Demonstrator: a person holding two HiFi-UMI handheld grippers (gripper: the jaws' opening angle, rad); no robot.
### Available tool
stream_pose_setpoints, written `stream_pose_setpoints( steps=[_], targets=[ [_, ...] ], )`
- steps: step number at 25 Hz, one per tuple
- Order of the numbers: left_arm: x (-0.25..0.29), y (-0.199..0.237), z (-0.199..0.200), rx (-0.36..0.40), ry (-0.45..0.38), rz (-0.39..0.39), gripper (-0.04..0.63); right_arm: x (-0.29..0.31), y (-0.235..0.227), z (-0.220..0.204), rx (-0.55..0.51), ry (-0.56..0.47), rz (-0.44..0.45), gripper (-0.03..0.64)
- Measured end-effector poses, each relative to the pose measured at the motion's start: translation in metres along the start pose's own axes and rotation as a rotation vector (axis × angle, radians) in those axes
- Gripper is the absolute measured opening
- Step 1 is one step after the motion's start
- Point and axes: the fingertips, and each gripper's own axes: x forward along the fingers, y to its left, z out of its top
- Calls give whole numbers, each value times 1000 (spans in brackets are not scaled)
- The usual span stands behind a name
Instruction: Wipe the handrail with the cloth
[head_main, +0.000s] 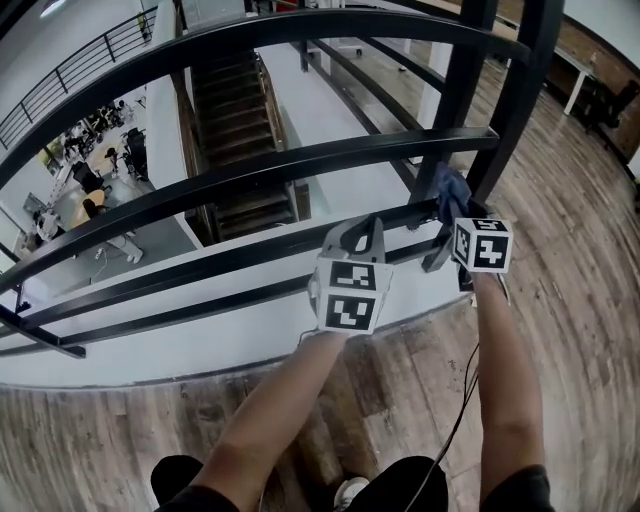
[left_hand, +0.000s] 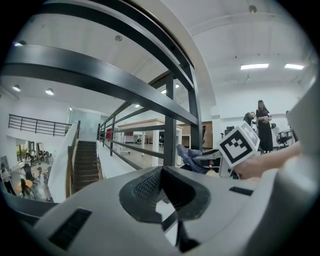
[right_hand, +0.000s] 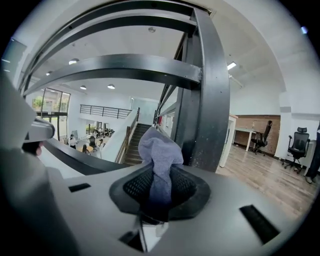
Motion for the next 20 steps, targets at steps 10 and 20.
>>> stream_pose_setpoints(
  steps=[10,20],
  targets=[
    [-84,71,-37,-15,-36,74,2,-65,136,11,48,-258,162,80],
    [-239,186,-128,-31,-15,223,2,-123,387,-34,32,-137,413,80]
  ],
)
